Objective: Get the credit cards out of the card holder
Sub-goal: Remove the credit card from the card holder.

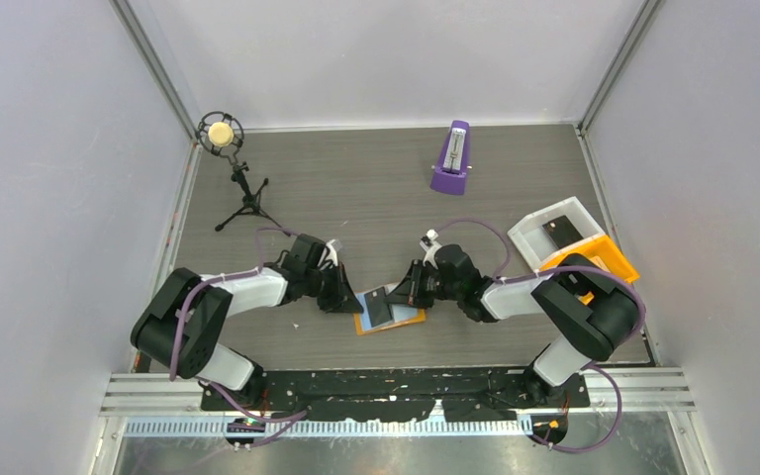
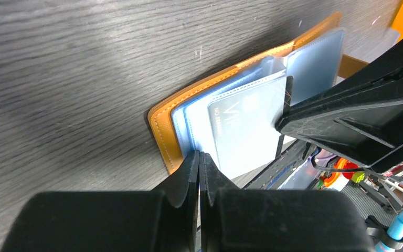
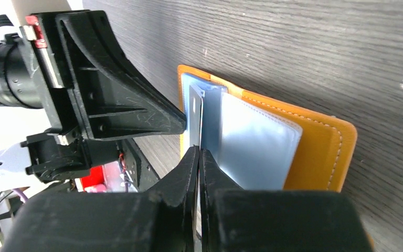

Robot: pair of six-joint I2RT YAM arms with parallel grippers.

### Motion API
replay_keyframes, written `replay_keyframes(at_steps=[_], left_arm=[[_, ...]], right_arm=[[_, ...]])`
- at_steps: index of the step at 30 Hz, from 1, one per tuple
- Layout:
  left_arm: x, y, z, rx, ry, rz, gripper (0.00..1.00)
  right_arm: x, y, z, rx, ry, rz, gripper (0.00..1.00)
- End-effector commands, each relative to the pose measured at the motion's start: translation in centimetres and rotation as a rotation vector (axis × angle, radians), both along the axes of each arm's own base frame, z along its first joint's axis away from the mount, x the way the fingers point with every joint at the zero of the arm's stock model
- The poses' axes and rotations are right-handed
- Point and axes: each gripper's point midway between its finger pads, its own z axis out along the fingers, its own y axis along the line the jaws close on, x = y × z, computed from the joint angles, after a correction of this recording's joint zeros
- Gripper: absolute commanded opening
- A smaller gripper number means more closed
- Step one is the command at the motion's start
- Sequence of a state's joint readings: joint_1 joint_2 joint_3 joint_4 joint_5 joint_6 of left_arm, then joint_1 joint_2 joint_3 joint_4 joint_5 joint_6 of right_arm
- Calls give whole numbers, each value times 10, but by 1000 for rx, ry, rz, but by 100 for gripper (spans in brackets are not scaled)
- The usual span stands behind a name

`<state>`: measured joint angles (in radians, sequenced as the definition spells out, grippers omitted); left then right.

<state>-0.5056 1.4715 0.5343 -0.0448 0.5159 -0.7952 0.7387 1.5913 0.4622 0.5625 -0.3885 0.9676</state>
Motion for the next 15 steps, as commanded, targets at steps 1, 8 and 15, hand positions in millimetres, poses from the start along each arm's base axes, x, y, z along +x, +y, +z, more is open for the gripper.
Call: replay_keyframes(at_steps=[1,8,15], left_arm=[[-12,23,-34,141,46,2,2],[-11,22,-33,139,43,6,2],[-11,23,-36,149,47,4,2]], right_arm=[[-2,10,31,130,-52,48,5],[-2,9,30,145,-36,41,6],[2,-7,28,126,-34,-1,5]])
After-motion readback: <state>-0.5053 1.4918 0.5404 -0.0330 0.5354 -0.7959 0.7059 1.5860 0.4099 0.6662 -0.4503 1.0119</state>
